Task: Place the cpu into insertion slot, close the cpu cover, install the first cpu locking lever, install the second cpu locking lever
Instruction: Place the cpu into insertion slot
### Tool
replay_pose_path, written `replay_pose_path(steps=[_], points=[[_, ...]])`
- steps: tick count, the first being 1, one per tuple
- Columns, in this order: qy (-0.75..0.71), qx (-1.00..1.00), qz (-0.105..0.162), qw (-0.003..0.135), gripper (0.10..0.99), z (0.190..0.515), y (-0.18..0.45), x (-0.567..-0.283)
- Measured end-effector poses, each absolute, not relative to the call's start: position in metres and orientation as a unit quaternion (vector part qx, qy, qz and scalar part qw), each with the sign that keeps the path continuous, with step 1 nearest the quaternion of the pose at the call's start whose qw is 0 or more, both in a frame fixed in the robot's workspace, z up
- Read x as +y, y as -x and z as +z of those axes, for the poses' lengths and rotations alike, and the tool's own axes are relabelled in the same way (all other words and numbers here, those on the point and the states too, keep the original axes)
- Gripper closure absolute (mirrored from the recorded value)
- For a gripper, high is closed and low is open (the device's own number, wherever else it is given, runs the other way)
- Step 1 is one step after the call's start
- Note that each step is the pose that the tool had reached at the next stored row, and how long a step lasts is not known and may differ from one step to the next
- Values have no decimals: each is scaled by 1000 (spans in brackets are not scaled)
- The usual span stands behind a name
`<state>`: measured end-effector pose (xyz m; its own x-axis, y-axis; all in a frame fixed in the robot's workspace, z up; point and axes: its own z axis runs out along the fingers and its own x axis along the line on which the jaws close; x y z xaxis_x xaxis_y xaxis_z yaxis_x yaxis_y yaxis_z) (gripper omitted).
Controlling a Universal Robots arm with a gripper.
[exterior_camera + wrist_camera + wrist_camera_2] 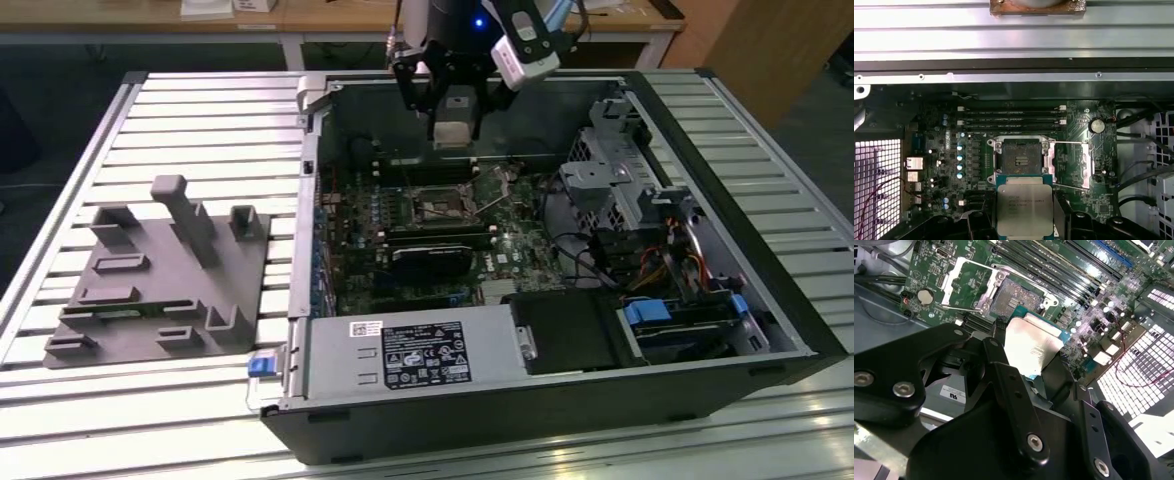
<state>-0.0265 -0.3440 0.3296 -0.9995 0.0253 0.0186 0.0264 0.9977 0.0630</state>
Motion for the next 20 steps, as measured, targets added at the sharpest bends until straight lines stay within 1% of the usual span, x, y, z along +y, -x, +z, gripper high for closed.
replay_pose_path(steps=[20], points=[[13,-1000,-25,9,545,315,26,-344]])
